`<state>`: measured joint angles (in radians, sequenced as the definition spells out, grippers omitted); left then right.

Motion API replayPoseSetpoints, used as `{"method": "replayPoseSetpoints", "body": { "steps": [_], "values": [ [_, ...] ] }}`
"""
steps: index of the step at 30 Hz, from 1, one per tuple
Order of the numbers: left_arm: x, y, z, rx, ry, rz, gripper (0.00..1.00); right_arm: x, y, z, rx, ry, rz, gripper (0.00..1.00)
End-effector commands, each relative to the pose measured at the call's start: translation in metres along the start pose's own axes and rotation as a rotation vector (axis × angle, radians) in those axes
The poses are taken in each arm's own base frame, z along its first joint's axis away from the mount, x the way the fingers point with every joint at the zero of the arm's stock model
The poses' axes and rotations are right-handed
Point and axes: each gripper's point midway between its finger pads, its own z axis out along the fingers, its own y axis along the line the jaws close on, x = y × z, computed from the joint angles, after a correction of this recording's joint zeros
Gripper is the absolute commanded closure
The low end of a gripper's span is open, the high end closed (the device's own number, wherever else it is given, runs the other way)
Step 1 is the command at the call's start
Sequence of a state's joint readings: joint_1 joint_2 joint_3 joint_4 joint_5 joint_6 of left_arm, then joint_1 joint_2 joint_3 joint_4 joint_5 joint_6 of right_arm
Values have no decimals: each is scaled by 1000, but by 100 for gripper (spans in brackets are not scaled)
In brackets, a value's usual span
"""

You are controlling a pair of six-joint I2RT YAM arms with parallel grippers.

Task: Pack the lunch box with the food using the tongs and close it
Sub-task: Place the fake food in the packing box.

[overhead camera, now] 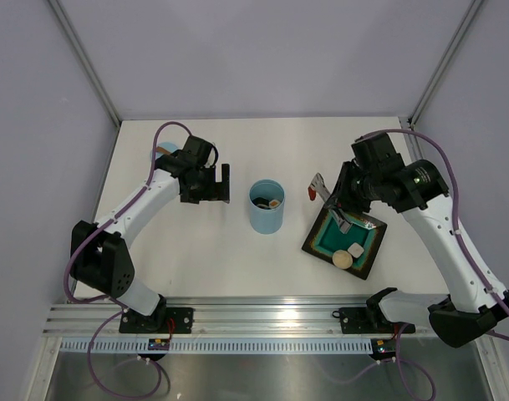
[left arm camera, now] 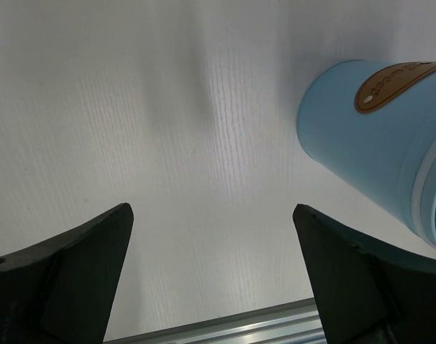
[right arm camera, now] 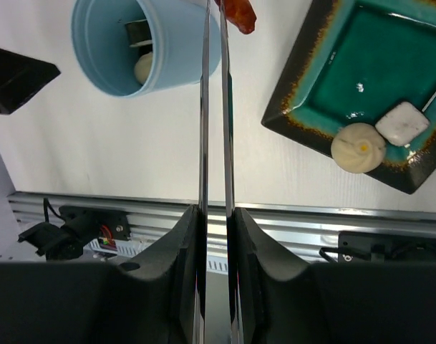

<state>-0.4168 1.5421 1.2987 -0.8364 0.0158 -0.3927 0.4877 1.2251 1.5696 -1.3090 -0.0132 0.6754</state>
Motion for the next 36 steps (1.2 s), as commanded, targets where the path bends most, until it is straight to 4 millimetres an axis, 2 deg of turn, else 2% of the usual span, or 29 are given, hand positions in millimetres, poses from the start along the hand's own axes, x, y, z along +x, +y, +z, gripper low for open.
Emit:
{"method": "replayPoseSetpoints", "body": {
  "steps": [1,10,15,21,27,32,36],
  "values": [
    [-4,-4,-2,24,-23,-14,1,-17,36,-26,-197,-74,-75,100],
    [-7,0,-4,11,-34,-23,1,-16,70,-37,-404,-84,-121,100],
    [-6,3,-4,4,-30,-26,1,-17,82,-35,-462,-74,-131,100],
    [-6,6,-5,3,-34,-34,1,-11,91,-21,-485,-27,-142,100],
    [-6,10,-4,-3,-30,-44,1,4,90,2,-444,45,-157,100],
    [-4,11,-2,-4,-24,-48,1,12,78,19,-379,80,-152,99],
    [-5,11,-2,-4,-24,-48,1,13,76,25,-364,86,-147,84]
  ]
}}
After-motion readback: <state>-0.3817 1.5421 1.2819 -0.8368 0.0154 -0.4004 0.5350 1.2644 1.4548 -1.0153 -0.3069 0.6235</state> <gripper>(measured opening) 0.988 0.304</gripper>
